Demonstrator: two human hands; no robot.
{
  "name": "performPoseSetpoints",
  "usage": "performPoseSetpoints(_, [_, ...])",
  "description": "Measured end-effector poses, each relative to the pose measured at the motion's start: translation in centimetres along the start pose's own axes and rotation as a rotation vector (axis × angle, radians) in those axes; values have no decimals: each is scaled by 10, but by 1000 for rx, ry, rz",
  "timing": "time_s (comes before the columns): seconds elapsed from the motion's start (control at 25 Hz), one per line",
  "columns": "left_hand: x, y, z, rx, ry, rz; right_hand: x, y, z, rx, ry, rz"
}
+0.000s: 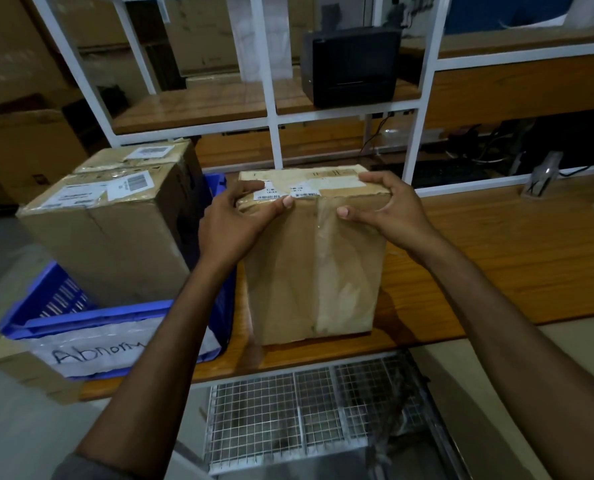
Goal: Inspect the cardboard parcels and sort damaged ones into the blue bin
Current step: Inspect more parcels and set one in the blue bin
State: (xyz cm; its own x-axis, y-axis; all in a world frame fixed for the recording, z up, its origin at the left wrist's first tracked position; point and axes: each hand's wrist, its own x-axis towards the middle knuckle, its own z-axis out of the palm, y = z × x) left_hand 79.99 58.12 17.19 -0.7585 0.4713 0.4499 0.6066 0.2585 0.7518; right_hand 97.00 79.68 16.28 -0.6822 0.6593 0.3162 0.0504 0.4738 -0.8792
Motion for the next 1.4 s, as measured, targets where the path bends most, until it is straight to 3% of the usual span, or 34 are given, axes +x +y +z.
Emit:
performPoseSetpoints(0.56, [2, -25, 11, -27, 6, -26, 7, 13, 16, -95, 66, -23])
performPoseSetpoints(0.76, [-2, -35, 20, -142, -63, -60, 7, 17, 21, -52, 33, 78])
performPoseSetpoints(0.92, [-2, -33, 27, -134, -30, -94, 10, 19, 31, -78, 126, 63])
performPoseSetpoints(1.04, [-4, -42, 31, -153, -71, -79, 11, 25, 32, -59, 26, 99])
performPoseSetpoints(1.24, [-5, -46, 40, -107, -5, -141, 10, 33, 40, -86, 79, 91])
performPoseSetpoints(1.4, [-13, -62, 42, -132, -156, -223, 7, 52, 38, -95, -97, 190])
